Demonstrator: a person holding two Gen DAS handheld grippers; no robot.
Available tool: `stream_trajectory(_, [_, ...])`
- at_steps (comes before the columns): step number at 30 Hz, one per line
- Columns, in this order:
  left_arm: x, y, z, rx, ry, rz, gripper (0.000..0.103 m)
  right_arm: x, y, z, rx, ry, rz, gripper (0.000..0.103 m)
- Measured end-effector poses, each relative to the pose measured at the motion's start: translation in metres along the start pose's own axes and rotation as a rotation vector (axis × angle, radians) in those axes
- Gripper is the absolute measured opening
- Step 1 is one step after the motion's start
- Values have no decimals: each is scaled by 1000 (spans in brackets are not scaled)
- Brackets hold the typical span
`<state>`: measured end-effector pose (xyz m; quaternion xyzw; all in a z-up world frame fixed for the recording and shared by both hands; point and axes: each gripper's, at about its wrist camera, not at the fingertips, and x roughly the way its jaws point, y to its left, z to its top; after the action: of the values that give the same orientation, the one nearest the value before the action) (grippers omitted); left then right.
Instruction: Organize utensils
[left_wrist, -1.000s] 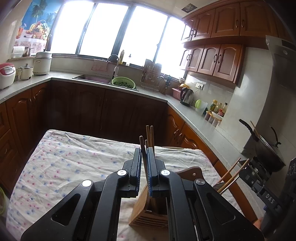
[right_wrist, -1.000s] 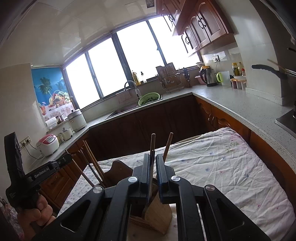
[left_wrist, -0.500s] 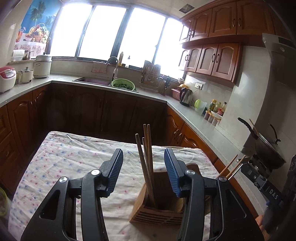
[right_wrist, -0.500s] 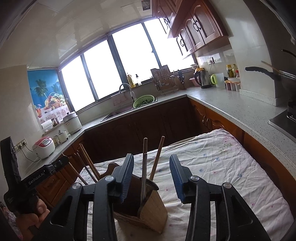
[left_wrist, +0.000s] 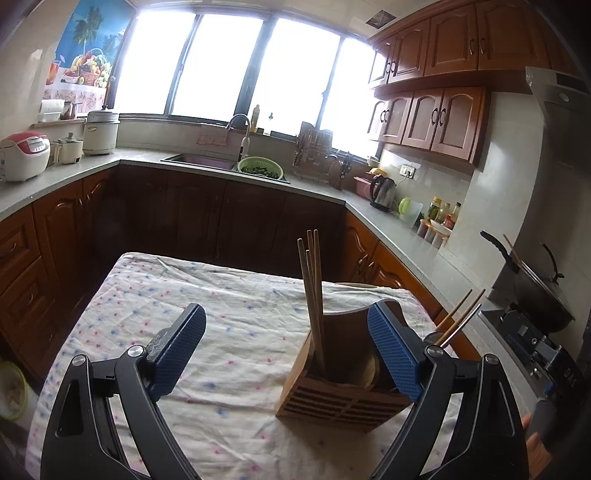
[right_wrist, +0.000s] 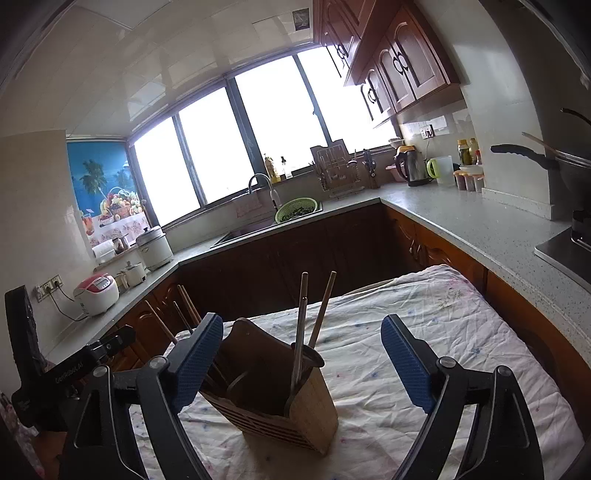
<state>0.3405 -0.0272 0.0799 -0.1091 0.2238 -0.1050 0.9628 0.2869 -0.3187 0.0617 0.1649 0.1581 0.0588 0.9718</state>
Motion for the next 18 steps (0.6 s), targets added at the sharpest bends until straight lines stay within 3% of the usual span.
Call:
stream_trajectory(7, [-36,1,-15,24,-23,33,103,-19,11,-8,-13,0,22,102])
stream_trajectory(18, [-92,-3,-49,89,-27,77,103,-58,27,-30,-55,17,82,103])
